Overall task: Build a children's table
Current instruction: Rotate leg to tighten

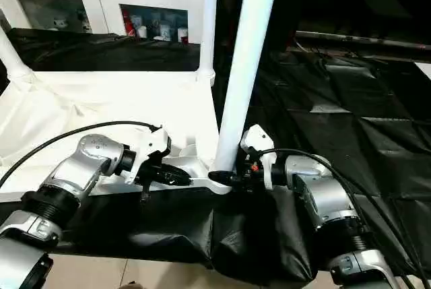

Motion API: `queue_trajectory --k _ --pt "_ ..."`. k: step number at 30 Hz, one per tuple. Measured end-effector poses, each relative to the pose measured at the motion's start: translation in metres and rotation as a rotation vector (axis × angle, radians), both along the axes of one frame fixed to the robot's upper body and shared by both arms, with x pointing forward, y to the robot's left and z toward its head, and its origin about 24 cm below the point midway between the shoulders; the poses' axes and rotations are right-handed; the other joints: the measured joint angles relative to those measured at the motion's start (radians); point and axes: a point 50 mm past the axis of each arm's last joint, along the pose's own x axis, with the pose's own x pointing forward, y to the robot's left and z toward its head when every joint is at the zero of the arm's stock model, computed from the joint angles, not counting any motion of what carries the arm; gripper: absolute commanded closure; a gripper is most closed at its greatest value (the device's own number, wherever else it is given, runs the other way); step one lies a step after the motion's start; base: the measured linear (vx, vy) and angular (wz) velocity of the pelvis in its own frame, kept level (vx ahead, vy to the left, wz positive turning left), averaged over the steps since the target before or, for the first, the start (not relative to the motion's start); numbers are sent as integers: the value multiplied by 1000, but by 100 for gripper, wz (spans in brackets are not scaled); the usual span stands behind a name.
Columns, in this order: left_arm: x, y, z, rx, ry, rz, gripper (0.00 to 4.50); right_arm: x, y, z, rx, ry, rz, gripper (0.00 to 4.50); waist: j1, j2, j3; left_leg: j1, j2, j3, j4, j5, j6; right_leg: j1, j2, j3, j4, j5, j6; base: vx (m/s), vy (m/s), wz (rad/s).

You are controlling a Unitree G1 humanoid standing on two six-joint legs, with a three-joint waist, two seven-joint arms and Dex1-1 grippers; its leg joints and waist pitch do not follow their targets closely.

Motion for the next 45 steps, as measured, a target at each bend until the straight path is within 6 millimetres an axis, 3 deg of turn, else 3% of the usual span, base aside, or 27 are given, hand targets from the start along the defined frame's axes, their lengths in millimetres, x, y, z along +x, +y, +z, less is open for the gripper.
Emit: queue_trajectory --k 6,10,16,24,25,30,39,45 --pt "0 -2 -1 -4 -7 10 450 1 2 2 10 -17 -9 233 -1 -1 0 0 0 0 0 0 0 1 0 0 0 0 0 0 0 0" --pt "8 -9 -2 7 -53 103 450 10 3 -6 63 -18 -171 243 -4 -2 -1 1 0 0 2 0 0 3 0 1 1 1 -1 0 0 0" --pt "25 -38 -6 14 -127 334 450 34 16 -15 90 -44 -574 244 -12 -5 -2 2 -1 0 5 0 0 4 0 2 0 3 3 0 0 0" --pt "31 -67 -10 35 -170 466 450 49 32 -16 53 -62 -852 244 -13 -7 -7 2 -1 -1 4 0 0 6 0 2 -1 3 4 0 0 0" --pt "31 -67 -10 36 -171 465 450 49 32 -16 54 -64 -852 191 -13 -6 -7 2 -1 -1 4 0 0 6 0 2 -1 3 4 0 0 0" --pt "31 -65 -9 35 -172 448 450 48 31 -15 61 -59 -808 143 -14 -6 -7 2 -1 -1 3 0 0 6 0 2 -2 3 4 0 0 0" --pt "27 -46 -4 30 -135 294 450 32 7 -8 5 -91 -480 143 -12 -6 -7 1 -1 -1 -1 0 0 4 0 1 -2 0 3 0 0 0" --pt "14 -18 -2 15 -83 125 450 13 -3 -2 -13 -45 -214 143 -12 -5 -6 1 0 0 -5 -1 0 2 1 0 -1 -3 0 0 0 0"
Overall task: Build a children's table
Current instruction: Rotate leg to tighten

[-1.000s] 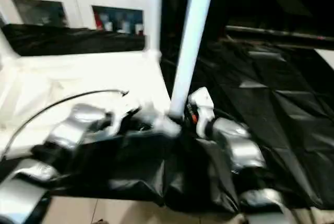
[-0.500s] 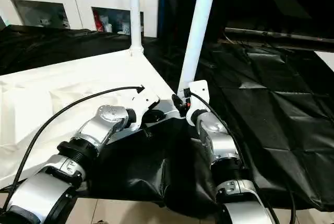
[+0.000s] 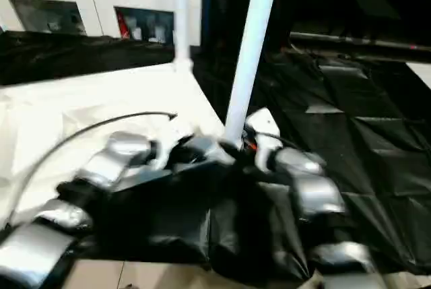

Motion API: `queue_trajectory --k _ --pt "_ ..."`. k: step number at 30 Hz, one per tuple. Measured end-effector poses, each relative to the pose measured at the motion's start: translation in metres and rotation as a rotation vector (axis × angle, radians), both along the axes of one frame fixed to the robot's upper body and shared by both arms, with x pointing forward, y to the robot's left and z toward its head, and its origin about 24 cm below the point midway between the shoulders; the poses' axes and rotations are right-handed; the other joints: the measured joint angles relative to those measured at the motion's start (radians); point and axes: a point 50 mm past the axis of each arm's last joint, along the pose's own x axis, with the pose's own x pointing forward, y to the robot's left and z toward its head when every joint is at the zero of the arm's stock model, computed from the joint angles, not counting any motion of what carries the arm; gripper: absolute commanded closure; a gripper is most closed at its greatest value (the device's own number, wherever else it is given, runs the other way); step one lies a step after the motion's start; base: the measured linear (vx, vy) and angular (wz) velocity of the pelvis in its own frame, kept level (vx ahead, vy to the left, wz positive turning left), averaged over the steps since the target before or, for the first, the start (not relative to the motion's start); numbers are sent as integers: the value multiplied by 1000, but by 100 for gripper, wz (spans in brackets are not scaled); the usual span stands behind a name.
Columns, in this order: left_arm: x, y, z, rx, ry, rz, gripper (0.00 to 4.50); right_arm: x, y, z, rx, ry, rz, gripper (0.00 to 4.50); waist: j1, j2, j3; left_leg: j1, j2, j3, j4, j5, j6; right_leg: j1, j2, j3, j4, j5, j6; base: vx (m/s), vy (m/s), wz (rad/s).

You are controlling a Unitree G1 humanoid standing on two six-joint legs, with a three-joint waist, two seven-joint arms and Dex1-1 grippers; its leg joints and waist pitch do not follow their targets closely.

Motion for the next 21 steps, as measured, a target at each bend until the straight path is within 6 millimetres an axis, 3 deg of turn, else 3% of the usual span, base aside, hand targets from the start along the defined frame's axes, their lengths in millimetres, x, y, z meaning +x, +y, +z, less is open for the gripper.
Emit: queue_trajectory --k 4,9,16,21 --pt "-9 7 1 -8 45 -100 450 -9 3 1 -15 39 141 143 10 0 1 0 0 0 1 0 0 0 -1 0 0 0 0 0 0 0" --pt "-13 15 1 -7 66 -130 450 -13 4 2 -21 58 210 143 9 0 2 0 0 1 1 0 0 0 -1 0 0 0 0 0 0 0" --pt "-16 18 1 -8 90 -161 450 -19 3 1 -10 93 244 205 12 0 2 0 0 1 2 0 0 0 -1 0 1 0 0 0 0 0" --pt "-16 16 1 -11 88 -158 450 -19 4 1 -11 92 246 213 13 0 2 0 0 1 2 0 0 0 -1 0 1 0 0 0 0 0"
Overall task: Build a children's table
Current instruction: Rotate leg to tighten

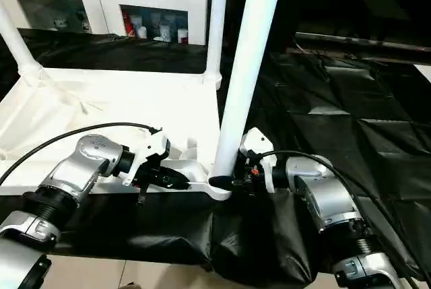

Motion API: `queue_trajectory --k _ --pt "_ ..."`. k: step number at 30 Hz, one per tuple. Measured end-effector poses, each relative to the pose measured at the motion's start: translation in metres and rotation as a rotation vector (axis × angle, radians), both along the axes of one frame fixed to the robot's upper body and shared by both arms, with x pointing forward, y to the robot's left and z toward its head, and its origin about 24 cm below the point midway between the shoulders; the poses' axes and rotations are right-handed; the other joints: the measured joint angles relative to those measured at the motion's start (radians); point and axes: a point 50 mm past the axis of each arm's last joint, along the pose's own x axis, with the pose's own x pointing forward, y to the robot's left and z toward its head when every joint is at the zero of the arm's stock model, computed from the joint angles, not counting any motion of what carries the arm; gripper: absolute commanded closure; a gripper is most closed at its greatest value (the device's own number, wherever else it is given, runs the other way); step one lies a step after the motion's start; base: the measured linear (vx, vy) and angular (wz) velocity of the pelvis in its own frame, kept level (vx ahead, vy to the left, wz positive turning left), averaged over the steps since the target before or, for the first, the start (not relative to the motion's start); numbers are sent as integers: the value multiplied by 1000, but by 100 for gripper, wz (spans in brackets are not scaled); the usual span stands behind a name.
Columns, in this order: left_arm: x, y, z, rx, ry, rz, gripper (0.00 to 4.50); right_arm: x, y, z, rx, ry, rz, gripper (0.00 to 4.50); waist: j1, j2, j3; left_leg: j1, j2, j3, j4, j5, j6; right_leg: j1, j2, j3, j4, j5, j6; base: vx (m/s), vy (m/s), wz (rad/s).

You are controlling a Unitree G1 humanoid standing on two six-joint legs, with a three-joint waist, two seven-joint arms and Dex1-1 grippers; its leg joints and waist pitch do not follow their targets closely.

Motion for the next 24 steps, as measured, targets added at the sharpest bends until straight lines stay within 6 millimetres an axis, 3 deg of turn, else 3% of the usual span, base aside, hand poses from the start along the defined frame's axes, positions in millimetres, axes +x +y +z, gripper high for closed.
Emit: queue_trajectory --k 5,10,16,21,22,24 --pt "5 -6 -1 5 -36 61 450 5 2 -1 27 -22 -92 221 -1 0 0 2 0 0 2 0 0 2 0 0 1 1 -1 0 0 0" --pt "25 -24 -3 25 -121 292 450 32 14 -10 67 -65 -493 243 -16 -4 -1 3 -1 -1 3 1 -1 2 0 1 0 4 3 0 0 0" --pt "30 -54 -8 15 -162 460 450 48 28 -12 55 -83 -812 244 -26 -2 -5 3 -1 -1 3 1 -1 2 0 1 0 4 4 0 0 0" --pt "29 -60 -9 20 -169 475 450 49 31 -14 43 -108 -855 244 -25 0 -8 2 -1 -1 3 1 -1 3 0 1 -1 3 6 0 0 0" --pt "29 -60 -9 21 -169 474 450 49 31 -14 43 -110 -855 179 -25 0 -8 2 -1 -1 3 1 -1 3 0 1 -1 3 6 0 0 0" --pt "29 -60 -9 21 -169 475 450 49 32 -14 46 -108 -847 173 -25 1 -8 2 -1 -1 3 1 -1 3 0 1 -1 3 6 0 0 0"
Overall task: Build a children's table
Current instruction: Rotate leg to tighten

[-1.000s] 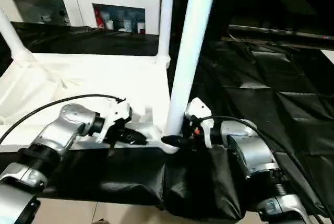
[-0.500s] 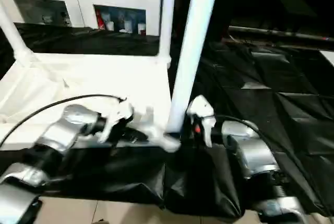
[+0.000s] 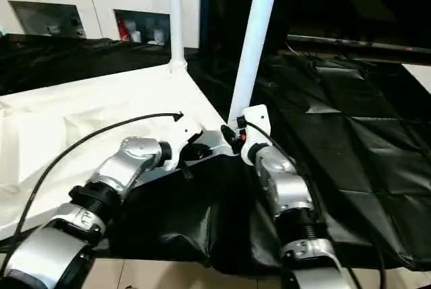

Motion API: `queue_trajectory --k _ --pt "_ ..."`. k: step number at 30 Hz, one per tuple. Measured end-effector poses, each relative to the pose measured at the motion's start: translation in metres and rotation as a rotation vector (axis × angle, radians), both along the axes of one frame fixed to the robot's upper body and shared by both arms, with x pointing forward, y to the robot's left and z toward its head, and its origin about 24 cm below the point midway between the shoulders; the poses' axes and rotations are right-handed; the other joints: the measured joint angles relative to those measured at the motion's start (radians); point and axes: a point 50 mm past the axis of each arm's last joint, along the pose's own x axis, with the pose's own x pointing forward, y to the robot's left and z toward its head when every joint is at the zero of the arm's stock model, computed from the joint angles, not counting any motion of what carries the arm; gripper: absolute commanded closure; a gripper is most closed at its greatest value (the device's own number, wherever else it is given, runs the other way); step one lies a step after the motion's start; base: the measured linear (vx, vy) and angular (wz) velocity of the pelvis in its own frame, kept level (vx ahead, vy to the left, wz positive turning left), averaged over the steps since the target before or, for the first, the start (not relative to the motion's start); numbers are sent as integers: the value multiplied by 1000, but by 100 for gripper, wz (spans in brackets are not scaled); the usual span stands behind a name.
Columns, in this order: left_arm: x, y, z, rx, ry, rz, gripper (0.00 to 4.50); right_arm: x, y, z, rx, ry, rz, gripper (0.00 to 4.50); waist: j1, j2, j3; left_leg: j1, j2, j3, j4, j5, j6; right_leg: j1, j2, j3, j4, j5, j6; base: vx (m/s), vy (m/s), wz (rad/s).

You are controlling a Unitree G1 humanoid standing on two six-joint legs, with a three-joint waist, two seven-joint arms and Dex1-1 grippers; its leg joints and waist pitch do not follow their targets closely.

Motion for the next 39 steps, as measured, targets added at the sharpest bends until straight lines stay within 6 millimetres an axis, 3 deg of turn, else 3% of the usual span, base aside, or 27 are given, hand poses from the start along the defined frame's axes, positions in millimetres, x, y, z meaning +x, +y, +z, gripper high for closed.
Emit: queue_trajectory --k 4,7,10,17,23,27,34,39 --pt "0 0 0 -2 0 -8 450 -1 -3 1 0 0 50 134 0 0 0 -1 0 0 0 0 0 0 0 0 -1 0 0 0 0 0" --pt "-1 4 2 -7 11 -55 450 -6 -13 3 -30 -6 158 134 3 0 0 -1 0 0 -2 0 0 0 0 0 -1 -1 1 0 0 0" --pt "-3 16 5 -2 26 -132 450 -15 -25 7 -68 -5 327 134 8 1 0 -1 0 0 -4 0 0 -1 1 -1 -1 -1 -1 0 0 0" --pt "-14 43 8 -10 80 -308 450 -32 -36 14 -79 35 592 134 1 -2 2 -2 1 1 -7 -1 1 -3 1 -1 -2 -4 -4 0 0 0" --pt "-28 54 9 -35 181 -453 450 -48 -34 12 -44 103 787 134 19 -1 5 -2 1 1 -6 -1 1 -3 0 -2 -1 -5 -5 0 0 0" --pt "-29 56 9 -36 197 -475 450 -52 -35 12 -29 123 821 134 24 -1 7 -2 1 1 -5 -1 1 -3 0 -2 1 -5 -5 0 0 0" --pt "-33 58 10 -38 212 -489 450 -54 -34 13 -29 141 850 198 24 -2 8 -3 1 1 -5 -1 1 -3 0 -2 1 -5 -5 0 0 0" --pt "-33 58 9 -38 211 -486 450 -54 -34 13 -28 142 850 207 24 -2 8 -2 1 1 -4 -1 1 -3 0 -2 1 -5 -5 0 0 0"
